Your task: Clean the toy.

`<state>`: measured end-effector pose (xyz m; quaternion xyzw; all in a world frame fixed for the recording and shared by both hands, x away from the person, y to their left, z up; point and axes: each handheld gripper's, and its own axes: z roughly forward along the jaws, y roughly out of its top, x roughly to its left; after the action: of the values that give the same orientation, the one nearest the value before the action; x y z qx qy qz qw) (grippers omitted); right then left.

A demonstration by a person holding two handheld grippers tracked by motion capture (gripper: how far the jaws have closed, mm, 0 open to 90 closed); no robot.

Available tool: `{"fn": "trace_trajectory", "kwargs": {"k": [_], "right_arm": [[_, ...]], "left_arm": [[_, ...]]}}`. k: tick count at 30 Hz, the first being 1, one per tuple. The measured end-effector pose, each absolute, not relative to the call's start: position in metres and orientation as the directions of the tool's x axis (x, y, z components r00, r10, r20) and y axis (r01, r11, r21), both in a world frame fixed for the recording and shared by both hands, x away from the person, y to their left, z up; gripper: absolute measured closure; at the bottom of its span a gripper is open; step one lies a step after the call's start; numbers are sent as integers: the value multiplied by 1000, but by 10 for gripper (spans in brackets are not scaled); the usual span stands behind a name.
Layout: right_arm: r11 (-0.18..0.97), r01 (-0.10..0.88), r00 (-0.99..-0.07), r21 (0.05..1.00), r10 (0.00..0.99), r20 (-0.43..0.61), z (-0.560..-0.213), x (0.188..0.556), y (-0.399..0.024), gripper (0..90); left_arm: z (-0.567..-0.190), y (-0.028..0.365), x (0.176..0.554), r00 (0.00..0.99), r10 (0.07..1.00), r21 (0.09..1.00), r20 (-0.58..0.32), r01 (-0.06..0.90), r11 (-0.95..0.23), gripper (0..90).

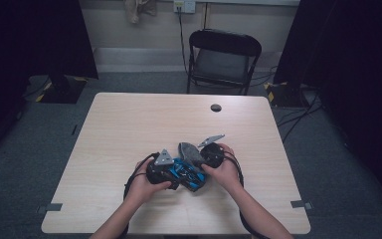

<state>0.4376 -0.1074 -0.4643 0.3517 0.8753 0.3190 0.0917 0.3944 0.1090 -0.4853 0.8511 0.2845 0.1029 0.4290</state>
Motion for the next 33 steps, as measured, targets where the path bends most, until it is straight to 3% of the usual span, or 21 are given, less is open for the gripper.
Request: {"fn": "trace_trajectory", "kwargs": {"k": [33], "right_arm": [[529, 566, -738, 632, 667, 103, -462, 420, -137, 700]], "left_arm": [[-485, 109, 394, 818, 571, 789, -69, 395, -470, 207]]}}
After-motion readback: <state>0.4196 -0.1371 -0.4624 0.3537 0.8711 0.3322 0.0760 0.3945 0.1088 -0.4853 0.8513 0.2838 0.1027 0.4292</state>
